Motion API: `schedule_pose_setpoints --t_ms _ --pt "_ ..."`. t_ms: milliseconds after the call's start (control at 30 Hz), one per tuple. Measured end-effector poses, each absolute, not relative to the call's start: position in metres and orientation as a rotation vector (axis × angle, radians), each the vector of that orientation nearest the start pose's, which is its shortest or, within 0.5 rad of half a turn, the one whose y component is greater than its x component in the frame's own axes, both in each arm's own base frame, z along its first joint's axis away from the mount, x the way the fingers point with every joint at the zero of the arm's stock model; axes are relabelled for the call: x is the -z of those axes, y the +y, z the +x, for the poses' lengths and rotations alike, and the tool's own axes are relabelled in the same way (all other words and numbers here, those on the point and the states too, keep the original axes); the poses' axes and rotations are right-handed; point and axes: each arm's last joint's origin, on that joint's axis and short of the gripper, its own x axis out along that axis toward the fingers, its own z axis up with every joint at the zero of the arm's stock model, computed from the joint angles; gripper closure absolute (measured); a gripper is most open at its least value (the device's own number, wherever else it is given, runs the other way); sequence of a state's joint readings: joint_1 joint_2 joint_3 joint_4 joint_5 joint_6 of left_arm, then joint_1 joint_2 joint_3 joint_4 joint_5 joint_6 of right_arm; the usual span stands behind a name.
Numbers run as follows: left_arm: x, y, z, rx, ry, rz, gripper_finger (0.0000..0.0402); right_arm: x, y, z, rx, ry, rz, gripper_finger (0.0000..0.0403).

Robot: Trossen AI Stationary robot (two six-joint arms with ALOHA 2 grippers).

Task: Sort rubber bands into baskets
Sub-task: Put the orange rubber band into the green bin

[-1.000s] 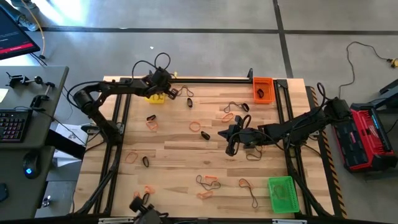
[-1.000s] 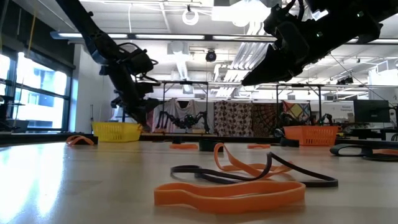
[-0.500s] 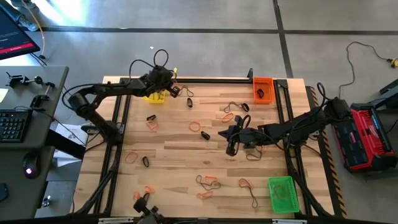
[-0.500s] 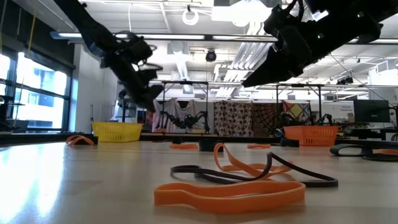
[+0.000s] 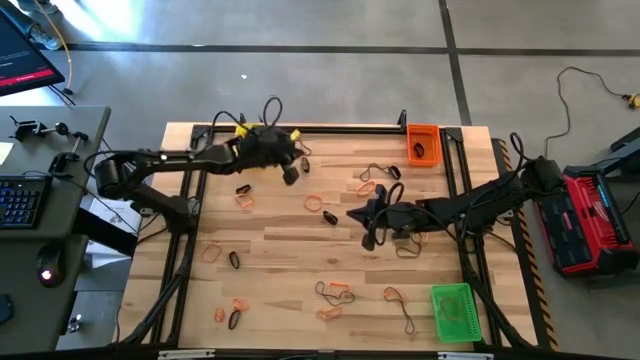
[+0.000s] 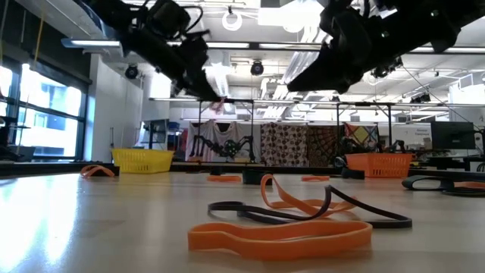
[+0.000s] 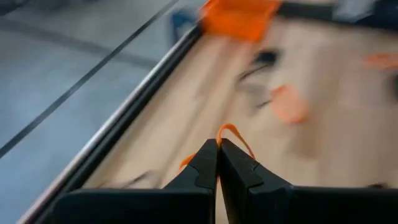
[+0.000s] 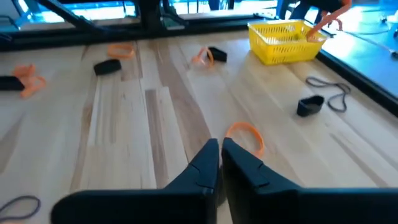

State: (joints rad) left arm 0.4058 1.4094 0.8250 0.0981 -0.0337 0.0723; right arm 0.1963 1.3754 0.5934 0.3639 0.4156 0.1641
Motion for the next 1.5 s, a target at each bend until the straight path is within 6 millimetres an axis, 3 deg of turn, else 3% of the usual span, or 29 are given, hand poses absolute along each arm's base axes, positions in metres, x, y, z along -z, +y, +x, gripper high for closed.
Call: schedule_pose_setpoints --t_ms 167,333,500,967,1333,1500 --pt "-0.222 0.100 0.279 -0.251 0.363 -0.018 0.0401 -0.186 0.042 0.276 0.291 0.354 0.012 0.0327" --pt "-0.211 0.084 0.278 -0.227 0.339 -0.044 0.0401 -0.172 0.041 0.289 0.397 0.294 -0.015 0.0257" --pt "-0.211 0.068 0.281 -0.248 0.289 -0.046 0.0401 -0.165 0.042 0.303 0.471 0.182 -0.047 0.0223" --pt "-0.215 0.045 0.286 -0.259 0.238 -0.020 0.0401 -0.184 0.051 0.367 0.634 0.138 -0.187 0.0217" --pt "-0.216 0.041 0.287 -0.245 0.236 -0.017 0.0401 -0.193 0.046 0.373 0.721 0.140 -0.182 0.0219" --pt "-0.216 0.041 0.287 -0.245 0.236 -0.017 0.0401 -0.193 0.046 0.373 0.724 0.142 -0.181 0.0245"
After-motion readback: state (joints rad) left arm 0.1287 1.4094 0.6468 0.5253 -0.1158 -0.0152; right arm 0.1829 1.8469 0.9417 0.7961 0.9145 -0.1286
